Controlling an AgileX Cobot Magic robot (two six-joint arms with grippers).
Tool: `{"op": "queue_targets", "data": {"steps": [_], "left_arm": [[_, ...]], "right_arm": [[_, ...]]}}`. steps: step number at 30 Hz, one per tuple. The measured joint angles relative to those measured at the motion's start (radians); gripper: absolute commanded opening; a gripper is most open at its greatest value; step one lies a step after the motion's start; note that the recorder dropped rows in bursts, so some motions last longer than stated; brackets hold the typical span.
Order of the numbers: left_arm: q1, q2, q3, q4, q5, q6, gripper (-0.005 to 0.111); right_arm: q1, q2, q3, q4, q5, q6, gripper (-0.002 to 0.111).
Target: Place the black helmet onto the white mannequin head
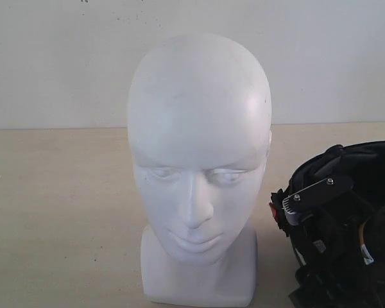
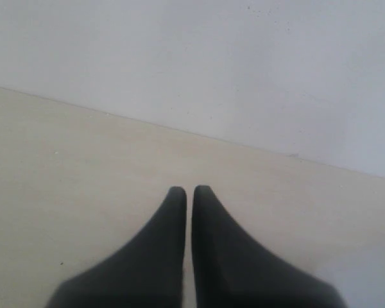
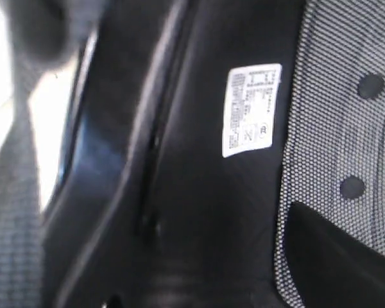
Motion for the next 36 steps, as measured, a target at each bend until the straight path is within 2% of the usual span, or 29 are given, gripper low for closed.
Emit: {"op": "queue_targets", "data": {"steps": [1, 2, 3, 4, 11, 23, 36], "left_arm": [[0.000, 0.000, 0.000, 0.000, 0.000, 0.000, 0.004], [0.000, 0.000, 0.000, 0.000, 0.000, 0.000, 0.004], [0.000, 0.000, 0.000, 0.000, 0.000, 0.000, 0.004], [0.000, 0.000, 0.000, 0.000, 0.000, 0.000, 0.004], [0.000, 0.000, 0.000, 0.000, 0.000, 0.000, 0.004], [0.000, 0.000, 0.000, 0.000, 0.000, 0.000, 0.004], [0.000, 0.000, 0.000, 0.000, 0.000, 0.000, 0.004]], "right_arm": [[0.000, 0.000, 0.000, 0.000, -0.002, 0.002, 0.061], [0.000, 0.000, 0.000, 0.000, -0.004, 0.004, 0.038], [0.000, 0.000, 0.000, 0.002, -0.010, 0.008, 0.004], [0.002, 0.000, -0.002, -0.010, -0.001, 0.012, 0.001], [0.002, -0.055, -0.004, 0.016, 0.040, 0.006, 0.000], [0.002, -0.329, -0.002, 0.298, 0.032, 0.000, 0.000], [0.002, -0.569, 0.000, 0.311, -0.105, 0.171, 0.000]]}}
